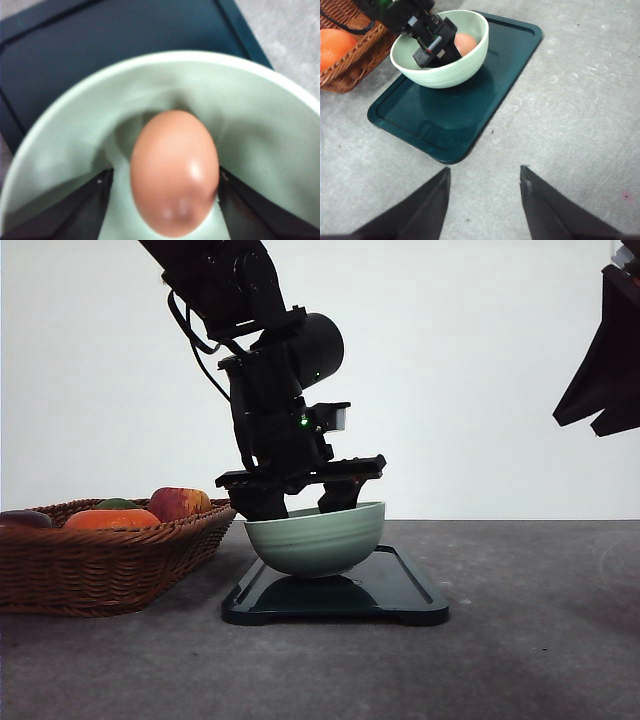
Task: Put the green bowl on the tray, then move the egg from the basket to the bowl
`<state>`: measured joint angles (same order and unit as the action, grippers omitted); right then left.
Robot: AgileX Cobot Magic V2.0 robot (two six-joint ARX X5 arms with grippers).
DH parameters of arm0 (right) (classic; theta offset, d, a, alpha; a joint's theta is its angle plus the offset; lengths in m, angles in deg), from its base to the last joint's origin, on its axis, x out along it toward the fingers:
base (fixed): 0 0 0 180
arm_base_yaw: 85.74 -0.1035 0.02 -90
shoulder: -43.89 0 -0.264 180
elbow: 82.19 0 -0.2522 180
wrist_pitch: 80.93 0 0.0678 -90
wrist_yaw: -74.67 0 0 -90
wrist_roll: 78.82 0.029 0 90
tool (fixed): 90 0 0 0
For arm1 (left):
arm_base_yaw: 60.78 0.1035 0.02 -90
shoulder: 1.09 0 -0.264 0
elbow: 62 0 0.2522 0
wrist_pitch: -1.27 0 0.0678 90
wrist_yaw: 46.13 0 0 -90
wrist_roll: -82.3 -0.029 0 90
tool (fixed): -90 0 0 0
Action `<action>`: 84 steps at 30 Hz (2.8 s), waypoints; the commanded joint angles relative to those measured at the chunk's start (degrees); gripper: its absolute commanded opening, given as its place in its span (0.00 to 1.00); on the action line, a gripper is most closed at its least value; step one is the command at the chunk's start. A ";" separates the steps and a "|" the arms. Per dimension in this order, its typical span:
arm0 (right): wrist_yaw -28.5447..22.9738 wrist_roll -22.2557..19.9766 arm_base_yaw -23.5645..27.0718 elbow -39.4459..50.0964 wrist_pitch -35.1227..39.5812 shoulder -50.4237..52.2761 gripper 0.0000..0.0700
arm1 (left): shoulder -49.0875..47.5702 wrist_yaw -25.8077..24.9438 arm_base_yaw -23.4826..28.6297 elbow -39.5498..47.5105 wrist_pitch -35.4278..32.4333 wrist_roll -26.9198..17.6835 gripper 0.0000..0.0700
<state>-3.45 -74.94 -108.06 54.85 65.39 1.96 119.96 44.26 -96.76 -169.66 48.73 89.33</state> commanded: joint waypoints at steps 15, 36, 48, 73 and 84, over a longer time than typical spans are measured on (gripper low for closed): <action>-0.02 0.63 -0.15 -0.13 0.28 -0.28 0.39 | 0.44 0.21 -0.58 -20.05 18.35 -0.37 0.62; 0.02 0.63 -0.15 -0.13 0.18 -0.28 0.39 | -27.43 -0.47 -1.43 8.89 1.47 -0.35 0.61; 0.04 0.57 -0.15 -0.14 0.76 -0.28 0.39 | -48.98 -0.40 1.06 38.86 -9.70 2.67 0.61; 5.25 0.16 -0.20 -0.15 4.85 -0.24 0.02 | -74.42 6.26 4.41 61.48 -13.42 10.39 0.22; 5.01 0.42 -0.20 -0.15 5.38 -0.17 0.03 | -74.42 5.61 4.38 61.43 -13.60 10.56 0.00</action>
<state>1.51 -74.96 -108.09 54.85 70.16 1.98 45.26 49.96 -92.03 -107.95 35.77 99.78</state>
